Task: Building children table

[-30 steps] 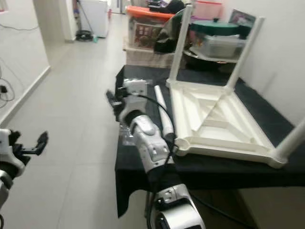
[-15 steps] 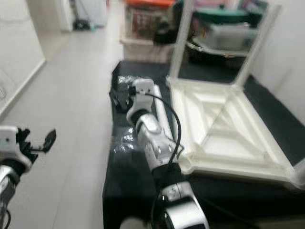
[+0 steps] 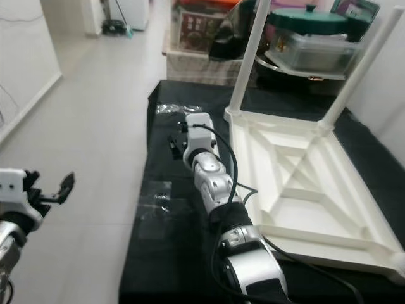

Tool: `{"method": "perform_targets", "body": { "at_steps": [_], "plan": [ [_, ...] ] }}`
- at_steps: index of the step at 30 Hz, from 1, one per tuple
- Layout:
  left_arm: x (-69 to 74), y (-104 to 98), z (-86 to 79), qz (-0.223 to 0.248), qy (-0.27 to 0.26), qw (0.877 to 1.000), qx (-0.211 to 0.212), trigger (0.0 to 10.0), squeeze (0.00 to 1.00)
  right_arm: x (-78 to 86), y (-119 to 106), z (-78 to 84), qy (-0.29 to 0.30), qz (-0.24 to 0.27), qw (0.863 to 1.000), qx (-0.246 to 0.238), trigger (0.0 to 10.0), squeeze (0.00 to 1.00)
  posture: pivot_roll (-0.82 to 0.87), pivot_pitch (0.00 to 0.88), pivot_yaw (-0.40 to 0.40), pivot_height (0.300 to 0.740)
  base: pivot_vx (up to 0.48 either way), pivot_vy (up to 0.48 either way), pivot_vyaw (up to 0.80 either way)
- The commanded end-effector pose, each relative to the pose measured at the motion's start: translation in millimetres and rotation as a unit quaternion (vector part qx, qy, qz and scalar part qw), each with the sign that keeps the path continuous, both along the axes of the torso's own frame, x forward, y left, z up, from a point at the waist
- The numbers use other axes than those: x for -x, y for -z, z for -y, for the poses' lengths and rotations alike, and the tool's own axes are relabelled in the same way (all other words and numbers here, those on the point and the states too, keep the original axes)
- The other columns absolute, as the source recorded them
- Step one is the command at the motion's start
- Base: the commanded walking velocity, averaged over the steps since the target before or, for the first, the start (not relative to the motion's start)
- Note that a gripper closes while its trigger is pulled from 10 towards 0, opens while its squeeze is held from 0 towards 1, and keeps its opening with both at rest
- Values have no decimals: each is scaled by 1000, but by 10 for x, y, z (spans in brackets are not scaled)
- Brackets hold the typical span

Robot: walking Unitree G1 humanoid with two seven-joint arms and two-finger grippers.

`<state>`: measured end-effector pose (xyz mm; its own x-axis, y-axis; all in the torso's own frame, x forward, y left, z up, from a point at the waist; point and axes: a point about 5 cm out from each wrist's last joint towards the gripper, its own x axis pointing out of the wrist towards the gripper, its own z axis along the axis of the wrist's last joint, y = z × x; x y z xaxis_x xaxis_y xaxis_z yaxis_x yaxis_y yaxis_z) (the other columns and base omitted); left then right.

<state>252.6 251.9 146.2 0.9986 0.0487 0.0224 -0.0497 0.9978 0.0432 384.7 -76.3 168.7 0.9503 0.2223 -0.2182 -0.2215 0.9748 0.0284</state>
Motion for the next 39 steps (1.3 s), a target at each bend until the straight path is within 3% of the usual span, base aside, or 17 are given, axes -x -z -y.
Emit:
{"method": "perform_targets", "body": {
  "at_steps": [1,3,11,12,19,27,28,39],
  "plan": [
    [10,17,15,-3,3,1000,-6,10000,0,-3,89,30,1,-43,999,-14,10000,0,111,0,-127,740,0,0,0],
    [5,27,26,-3,4,1000,-8,10000,0,-24,161,152,13,-56,998,8,10000,0,107,0,-134,740,0,0,0],
    [2,45,26,-3,-2,1000,-8,10000,0,3,417,389,21,-138,990,14,10000,0,100,0,-150,740,0,0,0],
    [15,52,25,-3,-5,1000,-7,10000,0,34,538,497,34,-174,984,22,10000,0,100,0,-152,740,0,0,0],
    [14,65,19,-3,-9,1000,-8,10000,0,169,808,588,37,-254,966,22,10000,0,93,0,-162,740,0,0,0],
    [3,73,8,-3,-14,1000,-9,10000,0,270,971,645,46,-306,951,-1,10000,0,93,0,-165,740,0,0,0],
    [3,76,9,-4,-15,1000,-11,10000,0,265,968,632,40,-300,953,-15,0,0,92,0,-166,740,0,0,0],
    [-24,72,-13,-5,-18,1000,-24,10000,0,336,1046,585,-27,-320,946,34,0,0,91,0,-166,740,0,0,0]
  ]
}}
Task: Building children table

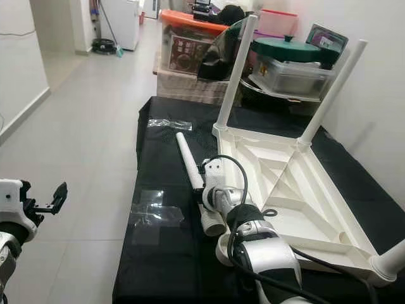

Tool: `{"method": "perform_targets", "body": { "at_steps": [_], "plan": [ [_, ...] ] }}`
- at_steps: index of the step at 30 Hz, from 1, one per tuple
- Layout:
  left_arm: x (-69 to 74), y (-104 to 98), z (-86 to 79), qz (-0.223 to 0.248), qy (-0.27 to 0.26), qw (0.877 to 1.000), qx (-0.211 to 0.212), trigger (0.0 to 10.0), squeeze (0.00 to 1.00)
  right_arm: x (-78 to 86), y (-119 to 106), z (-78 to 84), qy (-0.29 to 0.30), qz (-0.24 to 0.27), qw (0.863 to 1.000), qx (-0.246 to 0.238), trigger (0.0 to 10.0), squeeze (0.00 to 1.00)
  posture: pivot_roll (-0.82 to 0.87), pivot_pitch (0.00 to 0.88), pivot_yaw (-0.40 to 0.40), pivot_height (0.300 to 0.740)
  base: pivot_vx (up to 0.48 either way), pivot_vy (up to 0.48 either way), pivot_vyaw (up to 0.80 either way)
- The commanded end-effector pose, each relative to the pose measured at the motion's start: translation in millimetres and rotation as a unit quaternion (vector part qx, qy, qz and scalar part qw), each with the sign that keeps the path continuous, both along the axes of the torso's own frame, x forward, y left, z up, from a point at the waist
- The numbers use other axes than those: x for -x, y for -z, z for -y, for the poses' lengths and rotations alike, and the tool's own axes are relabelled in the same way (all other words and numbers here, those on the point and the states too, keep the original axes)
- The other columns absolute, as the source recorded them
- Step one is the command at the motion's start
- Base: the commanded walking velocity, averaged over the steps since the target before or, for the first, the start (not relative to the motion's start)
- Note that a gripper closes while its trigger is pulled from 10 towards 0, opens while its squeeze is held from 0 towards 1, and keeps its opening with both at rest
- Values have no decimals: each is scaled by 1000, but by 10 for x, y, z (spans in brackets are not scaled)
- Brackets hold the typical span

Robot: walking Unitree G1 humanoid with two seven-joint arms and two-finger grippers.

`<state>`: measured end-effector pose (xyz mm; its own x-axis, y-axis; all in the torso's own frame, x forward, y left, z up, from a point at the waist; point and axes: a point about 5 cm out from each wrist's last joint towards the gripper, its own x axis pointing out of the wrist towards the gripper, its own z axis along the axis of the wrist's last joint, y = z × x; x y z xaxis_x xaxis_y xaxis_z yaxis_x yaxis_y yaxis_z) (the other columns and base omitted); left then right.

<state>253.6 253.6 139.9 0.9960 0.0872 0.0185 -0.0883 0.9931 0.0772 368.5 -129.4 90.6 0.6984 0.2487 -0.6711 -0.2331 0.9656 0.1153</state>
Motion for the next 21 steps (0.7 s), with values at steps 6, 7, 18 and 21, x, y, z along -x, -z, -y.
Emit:
{"method": "perform_targets", "body": {
  "at_steps": [6,7,18,21],
  "plan": [
    [-21,8,1,-3,3,1000,-13,10000,0,74,100,-76,-82,-7,996,29,0,0,93,0,-161,740,0,0,0],
    [-26,-1,0,-2,3,1000,-12,10000,0,28,-4,-157,-90,9,996,-2,0,0,93,0,-161,740,0,0,0],
    [-50,-141,8,33,31,997,58,10000,0,-44,-1020,-737,-238,166,927,-239,0,0,99,0,-143,740,0,0,0],
    [-44,-212,14,54,40,992,105,10000,0,-11,-1110,-770,-264,192,909,-260,0,0,104,0,-145,740,0,0,0]
  ]
}}
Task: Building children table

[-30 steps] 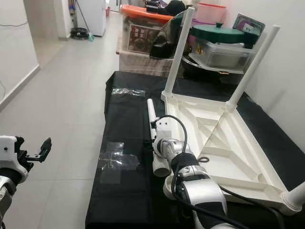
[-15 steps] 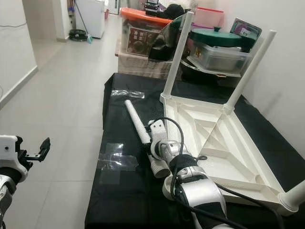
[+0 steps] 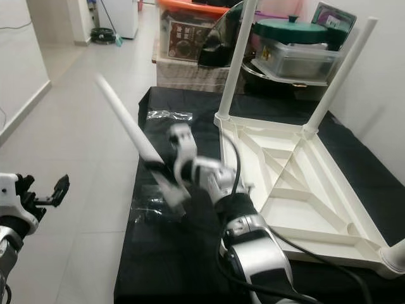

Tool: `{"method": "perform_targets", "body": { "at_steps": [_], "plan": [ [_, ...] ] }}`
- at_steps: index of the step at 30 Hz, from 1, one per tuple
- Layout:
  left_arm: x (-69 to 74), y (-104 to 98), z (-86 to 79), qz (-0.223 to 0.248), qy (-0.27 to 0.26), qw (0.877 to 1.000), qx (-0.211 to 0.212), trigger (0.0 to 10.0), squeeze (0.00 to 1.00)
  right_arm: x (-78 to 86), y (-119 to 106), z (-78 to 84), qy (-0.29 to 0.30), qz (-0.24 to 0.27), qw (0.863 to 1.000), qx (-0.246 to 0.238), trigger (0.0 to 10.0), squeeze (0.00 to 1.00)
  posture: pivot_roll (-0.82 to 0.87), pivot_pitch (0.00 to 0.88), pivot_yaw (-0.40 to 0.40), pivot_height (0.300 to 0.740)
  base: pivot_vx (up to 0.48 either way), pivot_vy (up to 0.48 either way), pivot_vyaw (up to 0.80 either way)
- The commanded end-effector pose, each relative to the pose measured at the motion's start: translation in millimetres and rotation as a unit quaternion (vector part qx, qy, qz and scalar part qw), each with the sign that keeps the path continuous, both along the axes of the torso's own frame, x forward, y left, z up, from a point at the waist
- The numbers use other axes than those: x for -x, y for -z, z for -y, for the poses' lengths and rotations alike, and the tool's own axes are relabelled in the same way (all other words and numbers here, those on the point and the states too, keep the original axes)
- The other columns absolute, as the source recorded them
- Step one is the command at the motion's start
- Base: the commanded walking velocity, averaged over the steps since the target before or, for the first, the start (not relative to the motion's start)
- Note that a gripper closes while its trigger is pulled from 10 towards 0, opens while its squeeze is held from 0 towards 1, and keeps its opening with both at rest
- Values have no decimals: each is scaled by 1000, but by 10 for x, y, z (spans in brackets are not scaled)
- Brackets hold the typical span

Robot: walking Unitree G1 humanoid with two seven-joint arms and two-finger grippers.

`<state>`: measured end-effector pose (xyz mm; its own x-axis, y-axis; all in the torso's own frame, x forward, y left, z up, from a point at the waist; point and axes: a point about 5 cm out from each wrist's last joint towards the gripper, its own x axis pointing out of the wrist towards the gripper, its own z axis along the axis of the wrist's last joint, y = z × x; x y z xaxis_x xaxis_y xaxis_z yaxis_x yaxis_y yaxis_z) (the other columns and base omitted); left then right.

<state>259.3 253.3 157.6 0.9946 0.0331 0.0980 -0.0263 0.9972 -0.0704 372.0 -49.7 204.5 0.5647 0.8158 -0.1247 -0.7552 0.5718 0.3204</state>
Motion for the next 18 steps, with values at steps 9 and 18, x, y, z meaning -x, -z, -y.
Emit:
{"method": "perform_targets", "body": {
  "at_steps": [9,18],
  "plan": [
    [120,-274,232,81,131,975,162,10000,0,184,18,-49,-80,29,995,-49,0,0,106,0,-138,740,0,0,0],
    [198,-416,321,113,217,943,228,10000,0,293,82,-41,-107,17,992,-65,0,0,107,0,-130,740,0,0,0]
  ]
}}
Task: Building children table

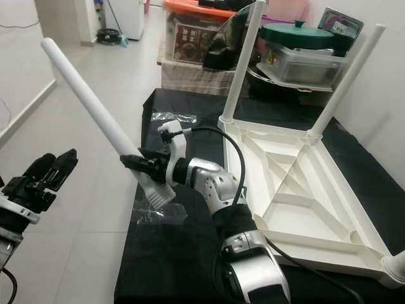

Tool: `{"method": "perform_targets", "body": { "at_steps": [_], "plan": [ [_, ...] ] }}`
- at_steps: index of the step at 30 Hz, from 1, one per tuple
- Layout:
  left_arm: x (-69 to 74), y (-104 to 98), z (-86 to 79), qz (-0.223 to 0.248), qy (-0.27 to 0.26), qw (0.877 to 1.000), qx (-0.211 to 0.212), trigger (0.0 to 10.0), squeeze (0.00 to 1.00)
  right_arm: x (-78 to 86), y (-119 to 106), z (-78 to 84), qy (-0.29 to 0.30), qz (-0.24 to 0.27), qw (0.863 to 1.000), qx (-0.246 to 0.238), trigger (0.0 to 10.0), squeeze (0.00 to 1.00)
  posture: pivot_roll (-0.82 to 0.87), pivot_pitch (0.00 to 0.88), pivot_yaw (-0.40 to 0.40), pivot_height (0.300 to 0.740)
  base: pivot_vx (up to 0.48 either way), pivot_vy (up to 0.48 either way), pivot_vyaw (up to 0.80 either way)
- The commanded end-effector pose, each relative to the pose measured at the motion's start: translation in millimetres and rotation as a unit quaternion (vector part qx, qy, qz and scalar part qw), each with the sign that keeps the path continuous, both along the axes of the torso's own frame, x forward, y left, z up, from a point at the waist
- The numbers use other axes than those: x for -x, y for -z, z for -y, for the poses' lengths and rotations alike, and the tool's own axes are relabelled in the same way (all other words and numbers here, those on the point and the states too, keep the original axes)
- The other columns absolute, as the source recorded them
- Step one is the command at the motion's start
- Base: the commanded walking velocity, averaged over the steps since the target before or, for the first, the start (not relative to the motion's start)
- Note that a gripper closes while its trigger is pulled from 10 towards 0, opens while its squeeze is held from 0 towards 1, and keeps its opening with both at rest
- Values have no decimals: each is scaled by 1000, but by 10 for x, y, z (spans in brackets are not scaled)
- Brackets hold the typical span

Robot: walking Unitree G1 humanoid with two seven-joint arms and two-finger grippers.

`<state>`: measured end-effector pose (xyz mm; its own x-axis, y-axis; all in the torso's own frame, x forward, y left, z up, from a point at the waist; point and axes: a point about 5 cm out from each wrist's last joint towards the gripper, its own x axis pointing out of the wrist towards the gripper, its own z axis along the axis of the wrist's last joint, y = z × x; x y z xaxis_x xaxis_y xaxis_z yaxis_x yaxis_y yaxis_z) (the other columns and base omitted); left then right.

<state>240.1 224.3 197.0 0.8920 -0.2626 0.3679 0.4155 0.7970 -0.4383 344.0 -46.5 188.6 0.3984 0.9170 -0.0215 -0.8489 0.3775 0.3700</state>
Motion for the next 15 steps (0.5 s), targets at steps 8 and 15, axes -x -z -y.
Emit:
{"method": "perform_targets", "body": {
  "at_steps": [8,15],
  "plan": [
    [-51,-68,27,7,42,998,56,10000,0,341,20,-54,-138,19,990,-23,0,0,107,0,-128,740,0,0,0],
    [-103,-95,39,10,53,996,75,10000,0,474,58,-48,-186,25,982,-19,0,0,99,0,-122,740,0,0,0]
  ]
}}
